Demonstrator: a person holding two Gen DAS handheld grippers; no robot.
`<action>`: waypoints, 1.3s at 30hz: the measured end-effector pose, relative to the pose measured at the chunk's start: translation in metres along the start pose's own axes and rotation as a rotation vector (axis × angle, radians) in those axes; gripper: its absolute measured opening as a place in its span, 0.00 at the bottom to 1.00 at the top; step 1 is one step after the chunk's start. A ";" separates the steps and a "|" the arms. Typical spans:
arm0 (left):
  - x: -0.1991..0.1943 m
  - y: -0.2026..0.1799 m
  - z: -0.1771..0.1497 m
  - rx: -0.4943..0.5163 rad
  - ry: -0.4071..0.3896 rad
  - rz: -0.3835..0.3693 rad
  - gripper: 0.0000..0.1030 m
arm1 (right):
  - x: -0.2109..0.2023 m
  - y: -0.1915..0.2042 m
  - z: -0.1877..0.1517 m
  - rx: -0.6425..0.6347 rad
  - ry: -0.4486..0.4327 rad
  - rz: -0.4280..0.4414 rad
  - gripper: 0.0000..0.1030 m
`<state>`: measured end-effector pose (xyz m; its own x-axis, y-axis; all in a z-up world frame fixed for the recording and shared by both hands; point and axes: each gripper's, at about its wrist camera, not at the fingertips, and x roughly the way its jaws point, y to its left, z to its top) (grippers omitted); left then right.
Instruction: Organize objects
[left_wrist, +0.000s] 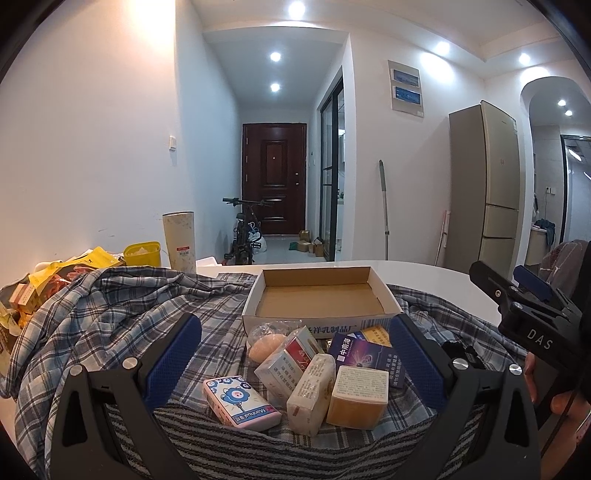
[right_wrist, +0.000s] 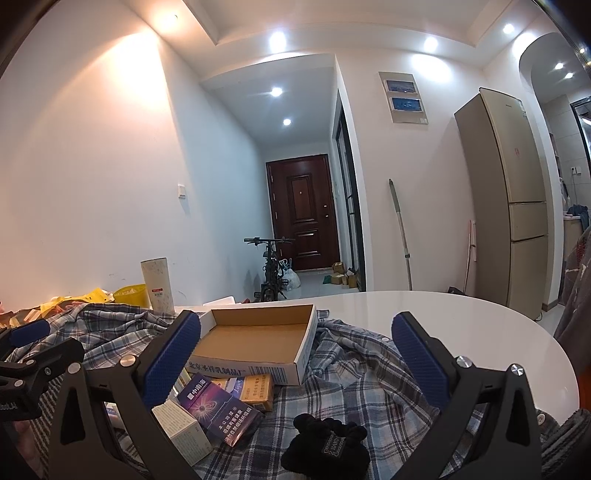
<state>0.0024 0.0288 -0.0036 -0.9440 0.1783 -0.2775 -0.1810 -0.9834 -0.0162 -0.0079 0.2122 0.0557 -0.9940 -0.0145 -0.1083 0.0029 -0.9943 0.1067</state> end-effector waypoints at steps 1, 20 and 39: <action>0.001 0.000 0.001 0.000 0.003 -0.001 1.00 | 0.000 0.000 0.000 0.000 0.002 0.000 1.00; -0.006 -0.013 0.002 0.066 -0.034 0.021 1.00 | 0.000 -0.001 -0.001 -0.001 0.007 -0.001 1.00; 0.003 -0.017 0.002 0.022 0.051 -0.138 0.90 | 0.000 0.000 -0.001 -0.001 0.008 -0.001 1.00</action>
<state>0.0016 0.0464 -0.0021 -0.8949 0.3089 -0.3222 -0.3142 -0.9487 -0.0369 -0.0077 0.2126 0.0548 -0.9931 -0.0142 -0.1166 0.0019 -0.9944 0.1057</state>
